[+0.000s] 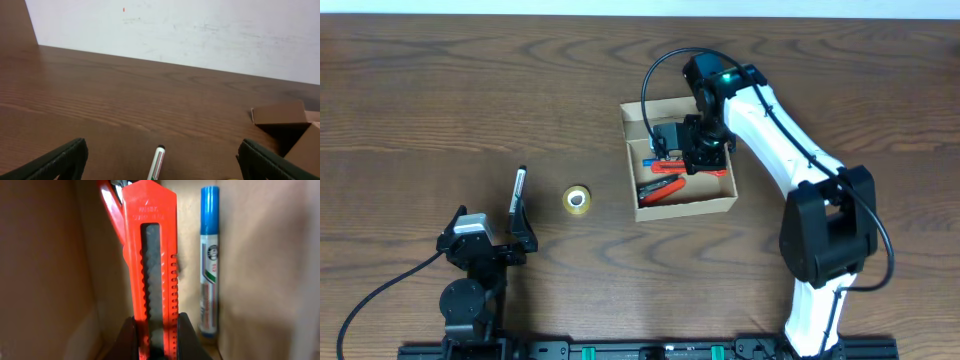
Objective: Pack container
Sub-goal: 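Carry the box cutter into the box and release it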
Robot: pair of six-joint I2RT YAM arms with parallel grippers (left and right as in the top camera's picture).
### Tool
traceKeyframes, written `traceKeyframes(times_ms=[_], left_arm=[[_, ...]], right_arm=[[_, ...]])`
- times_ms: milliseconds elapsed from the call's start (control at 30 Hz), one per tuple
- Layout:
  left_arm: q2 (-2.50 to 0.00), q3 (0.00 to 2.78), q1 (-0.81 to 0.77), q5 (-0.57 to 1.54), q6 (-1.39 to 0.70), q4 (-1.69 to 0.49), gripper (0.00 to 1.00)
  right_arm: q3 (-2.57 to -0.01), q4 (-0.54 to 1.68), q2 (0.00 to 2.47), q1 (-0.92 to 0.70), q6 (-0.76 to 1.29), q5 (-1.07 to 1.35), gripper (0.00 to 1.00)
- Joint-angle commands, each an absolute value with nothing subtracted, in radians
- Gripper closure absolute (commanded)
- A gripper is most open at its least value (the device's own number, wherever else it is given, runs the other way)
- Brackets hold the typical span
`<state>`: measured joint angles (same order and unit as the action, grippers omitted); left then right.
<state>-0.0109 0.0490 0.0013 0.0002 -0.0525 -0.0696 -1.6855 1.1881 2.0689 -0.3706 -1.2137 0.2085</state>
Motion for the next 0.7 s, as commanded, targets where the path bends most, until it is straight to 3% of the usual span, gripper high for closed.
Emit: traceKeyframes(times_ms=[0,400,667], left_arm=[[-0.004,0.029,-0.001,0.0,-0.056,-0.07,0.05],[-0.004,0.029,-0.001,0.0,-0.056,-0.07,0.05],[-0.004,0.029,-0.001,0.0,-0.056,-0.07,0.05]], right_arm=[[-1.679,1.19,2.126,-0.36,-1.229,0.214,0.99],[-1.679,1.178,2.162,-0.37,-1.229,0.213,0.99],[-1.679,1.173,2.162,-0.37,-1.223,0.213,0.79]])
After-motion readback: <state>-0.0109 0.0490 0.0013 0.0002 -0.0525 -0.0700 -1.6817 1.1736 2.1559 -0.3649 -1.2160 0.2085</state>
